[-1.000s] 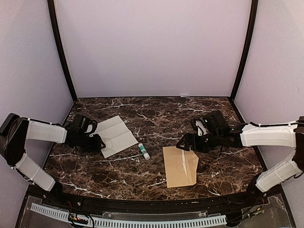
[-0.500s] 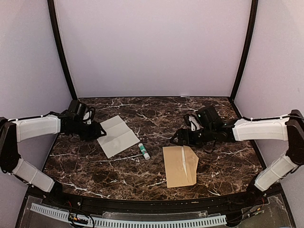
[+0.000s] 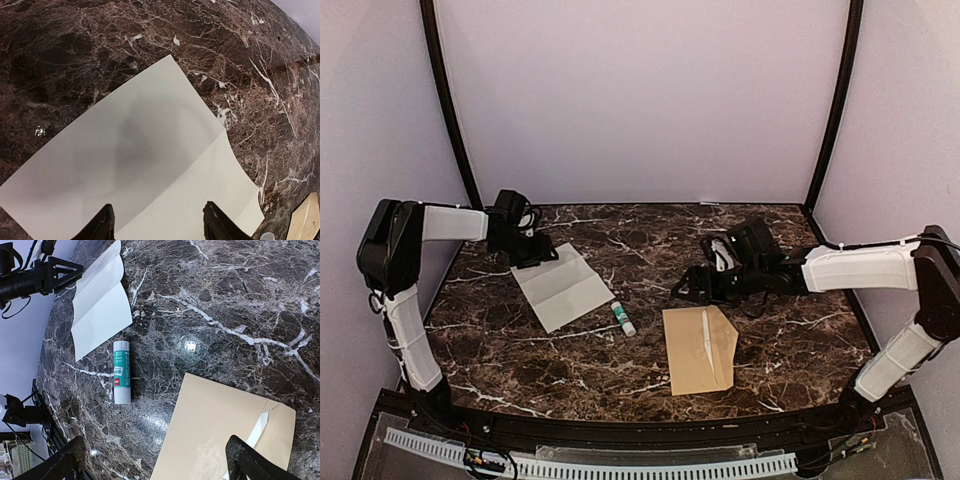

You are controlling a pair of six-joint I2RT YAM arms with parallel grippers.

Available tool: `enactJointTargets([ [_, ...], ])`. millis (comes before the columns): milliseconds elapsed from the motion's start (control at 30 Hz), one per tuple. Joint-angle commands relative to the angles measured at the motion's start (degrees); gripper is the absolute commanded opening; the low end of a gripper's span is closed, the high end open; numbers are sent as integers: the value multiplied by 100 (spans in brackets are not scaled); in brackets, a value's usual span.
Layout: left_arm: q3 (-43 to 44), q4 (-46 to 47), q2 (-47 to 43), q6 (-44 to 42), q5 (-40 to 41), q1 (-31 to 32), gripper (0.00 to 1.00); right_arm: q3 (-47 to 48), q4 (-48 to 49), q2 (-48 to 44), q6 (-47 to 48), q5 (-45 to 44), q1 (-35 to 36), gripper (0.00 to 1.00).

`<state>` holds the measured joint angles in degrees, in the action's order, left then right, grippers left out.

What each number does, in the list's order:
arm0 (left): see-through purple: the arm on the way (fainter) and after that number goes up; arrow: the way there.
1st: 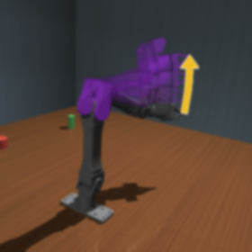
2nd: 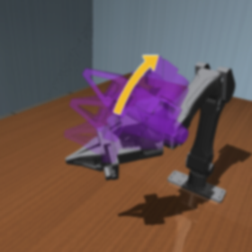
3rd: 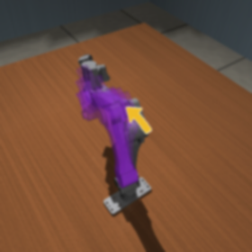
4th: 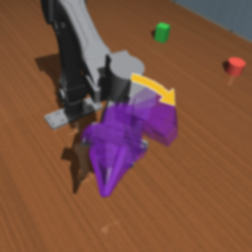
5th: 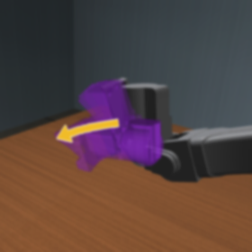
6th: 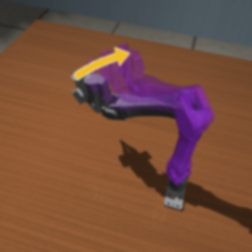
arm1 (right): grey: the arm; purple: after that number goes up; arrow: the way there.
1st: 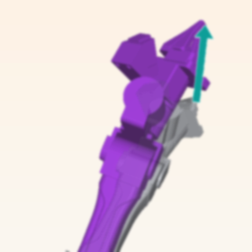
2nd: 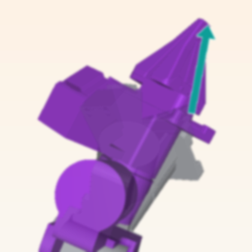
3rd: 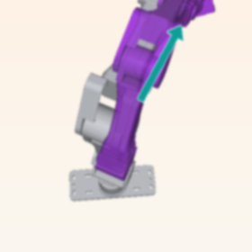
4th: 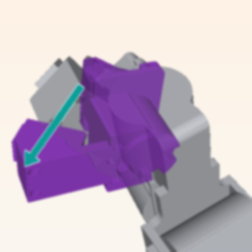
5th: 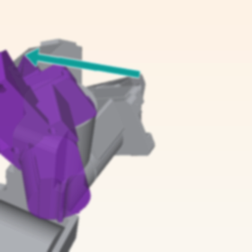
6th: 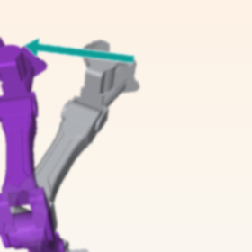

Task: Place the letter into the envelope and seal it
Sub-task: Move the letter to the center of the board.

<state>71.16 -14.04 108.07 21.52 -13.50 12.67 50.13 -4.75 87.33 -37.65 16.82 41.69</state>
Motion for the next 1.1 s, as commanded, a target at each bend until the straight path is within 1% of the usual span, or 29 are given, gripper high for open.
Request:
enactJointTargets([
  [0, 233, 281, 373, -223, -256, 13, 60, 191, 201, 157, -23, 79, 75, 94],
  [167, 105, 464, 511, -295, -363, 93, 61, 307, 136, 298, 18, 163, 76, 94],
  [300, -336, 584, 414, -232, -364, 184, 61, 363, 153, 391, 21, 202, 77, 93],
  [367, -734, 672, 237, -183, -254, 341, 61, 385, 170, 431, 6, 218, 99, 93],
  [467, -1597, 1004, -196, -57, -175, 499, 61, 407, 216, 466, -22, 237, 148, 93],
  [567, -2232, 1200, -558, 134, -194, 696, 61, 463, 214, 526, -9, 259, 193, 93],
  [600, -2557, 1322, -754, 164, -227, 743, 61, 482, 220, 555, 2, 267, 210, 93],
  [767, -3580, 1863, -1452, 521, -594, 1117, 61, 682, 202, 807, 89, 348, 336, 92],
  [867, -3820, 1796, -1915, 688, -593, 1188, 61, 920, 90, 1003, 227, 344, 474, 92],
  [933, -3905, 1643, -2390, 798, -600, 1201, 61, 1112, 4, 1147, 311, 340, 548, 92],
  [1000, -3931, 1480, -3141, 918, -597, 1203, 61, 1386, -96, 1295, 431, 337, 616, 92],
  [1067, -3896, 1140, -3672, 1017, -534, 1203, 62, 1640, -189, 1457, 605, 348, 682, 92],
])
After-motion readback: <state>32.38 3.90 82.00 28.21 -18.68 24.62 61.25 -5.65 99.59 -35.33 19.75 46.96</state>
